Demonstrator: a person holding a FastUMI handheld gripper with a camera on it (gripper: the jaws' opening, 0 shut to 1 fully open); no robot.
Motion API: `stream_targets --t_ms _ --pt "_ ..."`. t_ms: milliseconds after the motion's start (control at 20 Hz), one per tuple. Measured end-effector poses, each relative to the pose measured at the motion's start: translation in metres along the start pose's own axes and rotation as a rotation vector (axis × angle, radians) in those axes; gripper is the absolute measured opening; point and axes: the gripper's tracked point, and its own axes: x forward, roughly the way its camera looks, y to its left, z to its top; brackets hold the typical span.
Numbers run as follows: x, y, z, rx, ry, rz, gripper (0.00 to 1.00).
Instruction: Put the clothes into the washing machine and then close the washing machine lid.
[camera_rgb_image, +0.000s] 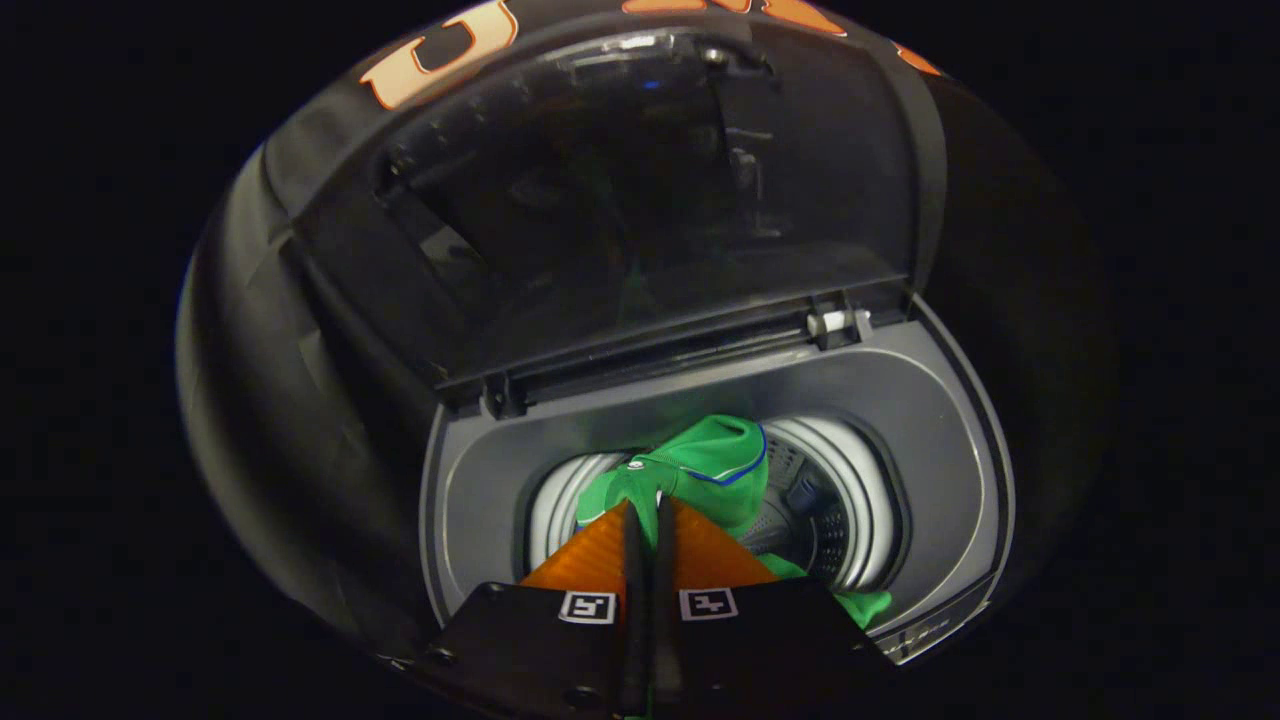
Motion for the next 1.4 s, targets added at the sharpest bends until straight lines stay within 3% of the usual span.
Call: stream_targets --t_ms 750,850,1150,1400 --pt "0.052 -0.025 -0.014 -0.058 0.074 -0.082 0.10" --pt "0.051 -0.023 -0.018 -0.035 0.084 -0.078 0.13" --pt "0.047 -0.030 -0.018 -0.070 0.081 -0.082 1.00" --pt "0.007 -0.025 -0.001 -0.100 0.005 -0.080 0.99"
